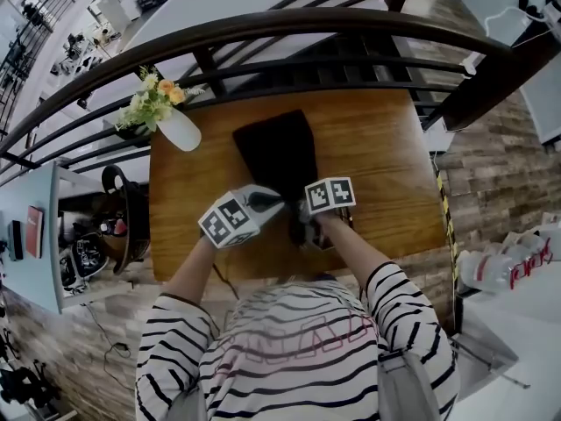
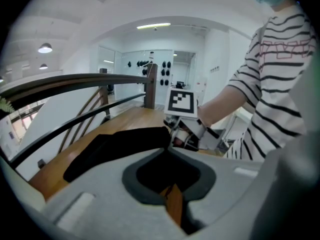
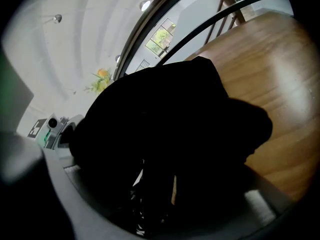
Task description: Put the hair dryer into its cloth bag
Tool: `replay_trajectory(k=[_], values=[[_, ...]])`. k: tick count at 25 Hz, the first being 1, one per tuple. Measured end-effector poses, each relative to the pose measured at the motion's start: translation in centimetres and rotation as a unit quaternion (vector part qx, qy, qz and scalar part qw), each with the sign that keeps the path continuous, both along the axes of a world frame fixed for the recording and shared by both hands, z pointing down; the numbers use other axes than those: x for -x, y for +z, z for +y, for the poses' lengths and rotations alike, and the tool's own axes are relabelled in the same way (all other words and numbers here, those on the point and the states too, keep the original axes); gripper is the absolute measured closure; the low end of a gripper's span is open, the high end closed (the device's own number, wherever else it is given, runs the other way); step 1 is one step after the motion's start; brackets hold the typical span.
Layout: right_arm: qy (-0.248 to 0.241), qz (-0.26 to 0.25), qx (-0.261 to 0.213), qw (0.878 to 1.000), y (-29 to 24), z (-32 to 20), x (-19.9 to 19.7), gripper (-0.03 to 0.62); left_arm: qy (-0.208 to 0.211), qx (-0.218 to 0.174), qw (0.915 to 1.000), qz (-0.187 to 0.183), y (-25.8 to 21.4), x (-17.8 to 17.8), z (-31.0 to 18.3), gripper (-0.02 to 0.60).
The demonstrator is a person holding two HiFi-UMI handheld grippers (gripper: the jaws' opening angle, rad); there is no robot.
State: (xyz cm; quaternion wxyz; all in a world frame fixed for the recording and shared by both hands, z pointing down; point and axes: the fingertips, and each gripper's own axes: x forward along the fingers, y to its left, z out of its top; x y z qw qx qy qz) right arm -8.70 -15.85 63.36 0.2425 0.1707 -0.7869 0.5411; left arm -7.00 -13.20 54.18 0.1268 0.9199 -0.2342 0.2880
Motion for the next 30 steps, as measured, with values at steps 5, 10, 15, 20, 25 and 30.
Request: replay_trajectory(k=[5, 10, 15, 20, 25, 30], values=[[-0.003, 0.004, -0.005, 1.0, -0.1, -1.0, 0.6, 0.413, -0.006, 0.007, 0.9999, 0.012, 0.3, 0.1, 0.3, 0.565], [-0.023, 0.028, -0.028, 0.999, 0.0, -1.6, 1.5, 0.413, -0.02, 0.013, 0.9996, 0.017, 0.9, 1.0, 0.3, 0.565], [-0.029, 0.047, -0.064, 0.996, -0.2, -2.6, 2.1, 0.412, -0.032, 0.018, 0.999, 0.026, 1.4, 1.4, 0.5, 0.565], [-0.042, 0.045, -0.056, 0.997, 0.2, -2.5, 3.4, 0.411, -0.05, 0.025, 0.9979, 0.031, 1.9, 2.4, 0.3, 0.565], [-0.05, 0.068, -0.086, 0.993, 0.7, -2.7, 4.0, 0.41, -0.071, 0.027, 0.9965, 0.033, 2.5, 3.4, 0.3, 0.565], [-0.084, 0.087, -0.109, 0.987, 1.4, -2.1, 4.5, 0.394, -0.089, 0.031, 0.9948, 0.038, 2.7, 4.0, 0.4, 0.565]])
